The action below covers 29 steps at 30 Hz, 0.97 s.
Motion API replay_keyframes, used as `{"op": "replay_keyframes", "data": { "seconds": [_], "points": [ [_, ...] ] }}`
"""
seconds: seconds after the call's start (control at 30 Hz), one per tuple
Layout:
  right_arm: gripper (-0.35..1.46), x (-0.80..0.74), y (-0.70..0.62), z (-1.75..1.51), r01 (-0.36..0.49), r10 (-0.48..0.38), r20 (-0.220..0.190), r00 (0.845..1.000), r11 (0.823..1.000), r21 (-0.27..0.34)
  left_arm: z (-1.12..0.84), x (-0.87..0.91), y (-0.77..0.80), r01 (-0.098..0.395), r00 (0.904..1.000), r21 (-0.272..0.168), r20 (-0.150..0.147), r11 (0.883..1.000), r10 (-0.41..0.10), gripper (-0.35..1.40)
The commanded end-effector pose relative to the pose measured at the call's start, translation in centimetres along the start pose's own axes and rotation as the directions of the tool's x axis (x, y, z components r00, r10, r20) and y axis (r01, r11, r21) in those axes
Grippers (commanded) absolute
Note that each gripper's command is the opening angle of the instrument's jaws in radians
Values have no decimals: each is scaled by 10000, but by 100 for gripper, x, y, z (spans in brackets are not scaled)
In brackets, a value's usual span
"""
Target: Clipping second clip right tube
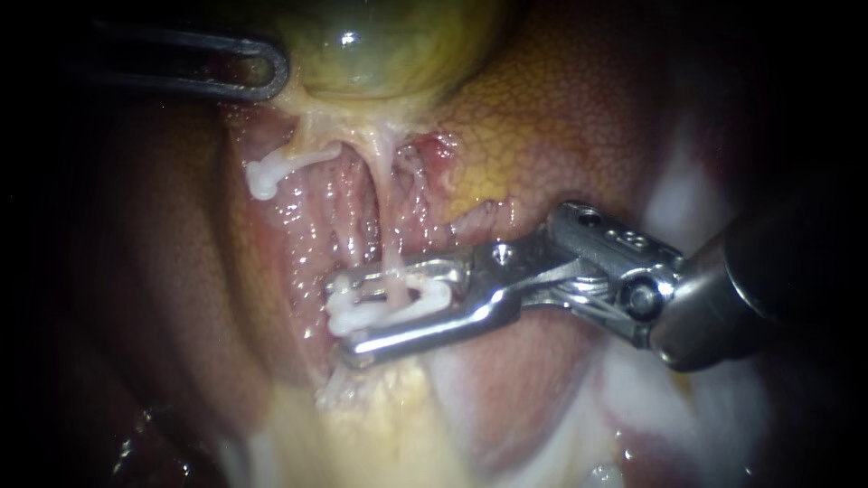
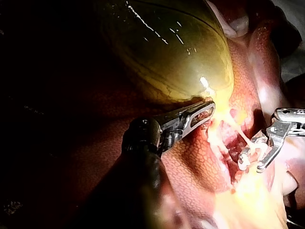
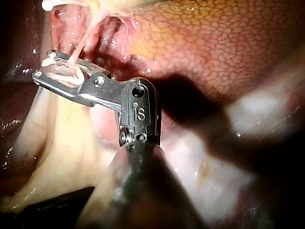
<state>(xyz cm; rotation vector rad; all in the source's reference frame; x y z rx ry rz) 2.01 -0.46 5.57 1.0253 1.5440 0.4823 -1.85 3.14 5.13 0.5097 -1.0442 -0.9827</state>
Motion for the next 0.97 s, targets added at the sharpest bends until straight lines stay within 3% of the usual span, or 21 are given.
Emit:
{"op": "replay_keyframes", "data": {
  "seconds": [0.03,0.2,0.37,0.47,0.97],
  "points": [
    [3,0,0,1,-4,4,-19,10000,10000,-42,0,0,0,0,10000,-2,2,10000,0,-35],
    [-8,1,3,3,-179,179,-37,9998,9998,-74,1,0,0,1,10000,-5,3,10000,-1,-35],
    [-35,1,8,0,-649,649,-61,9979,9978,-103,1,0,0,1,10000,-5,3,10000,-1,-35],
    [-35,0,11,-2,-992,988,-151,9950,9947,-286,1,0,0,2,10000,-6,4,10000,-2,-35],
    [-35,-2,11,-2,-1039,1033,-179,9945,9940,-353,1,0,0,0,10000,-8,5,10000,0,-35]
  ]
}}
